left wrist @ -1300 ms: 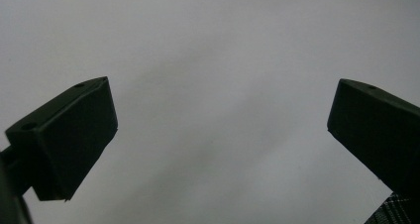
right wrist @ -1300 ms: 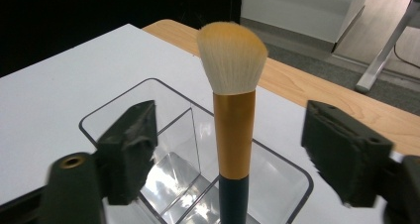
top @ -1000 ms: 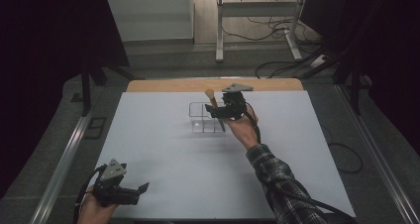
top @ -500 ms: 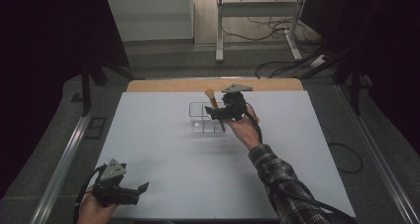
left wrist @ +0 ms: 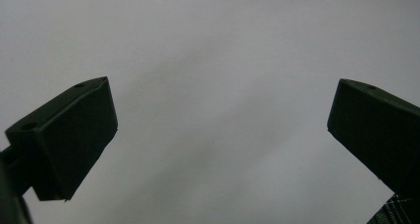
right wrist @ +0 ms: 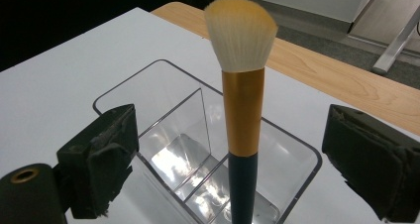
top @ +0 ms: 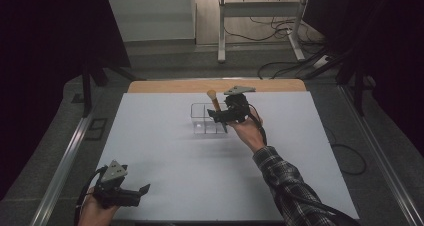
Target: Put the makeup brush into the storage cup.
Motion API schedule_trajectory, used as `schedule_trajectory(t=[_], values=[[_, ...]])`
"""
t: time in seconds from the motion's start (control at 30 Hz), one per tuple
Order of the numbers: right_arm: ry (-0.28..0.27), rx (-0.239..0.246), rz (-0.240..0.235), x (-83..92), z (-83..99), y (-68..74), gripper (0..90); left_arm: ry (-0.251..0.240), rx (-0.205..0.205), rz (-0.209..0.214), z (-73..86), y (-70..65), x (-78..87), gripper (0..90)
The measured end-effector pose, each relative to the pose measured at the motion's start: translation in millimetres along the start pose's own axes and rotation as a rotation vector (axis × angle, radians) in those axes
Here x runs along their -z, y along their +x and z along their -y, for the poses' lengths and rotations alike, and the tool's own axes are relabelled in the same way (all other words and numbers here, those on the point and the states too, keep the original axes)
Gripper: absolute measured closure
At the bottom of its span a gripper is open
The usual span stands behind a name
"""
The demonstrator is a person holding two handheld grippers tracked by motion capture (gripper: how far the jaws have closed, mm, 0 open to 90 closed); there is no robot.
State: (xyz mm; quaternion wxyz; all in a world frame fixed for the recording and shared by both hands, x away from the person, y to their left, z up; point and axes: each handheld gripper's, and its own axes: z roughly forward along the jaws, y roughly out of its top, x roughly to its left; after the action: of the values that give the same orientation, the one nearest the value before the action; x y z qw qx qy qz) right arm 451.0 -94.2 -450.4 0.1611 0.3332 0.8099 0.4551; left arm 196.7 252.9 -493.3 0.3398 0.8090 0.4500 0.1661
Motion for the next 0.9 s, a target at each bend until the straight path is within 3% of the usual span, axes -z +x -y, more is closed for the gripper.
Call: schedule_trajectory(t=[0.9], values=[[0.027,0.044,-0.033,17.7,2.6,11.0,3.9,-0.001,-0.001,-0.002,-0.3,0.0,0.2,0.0]])
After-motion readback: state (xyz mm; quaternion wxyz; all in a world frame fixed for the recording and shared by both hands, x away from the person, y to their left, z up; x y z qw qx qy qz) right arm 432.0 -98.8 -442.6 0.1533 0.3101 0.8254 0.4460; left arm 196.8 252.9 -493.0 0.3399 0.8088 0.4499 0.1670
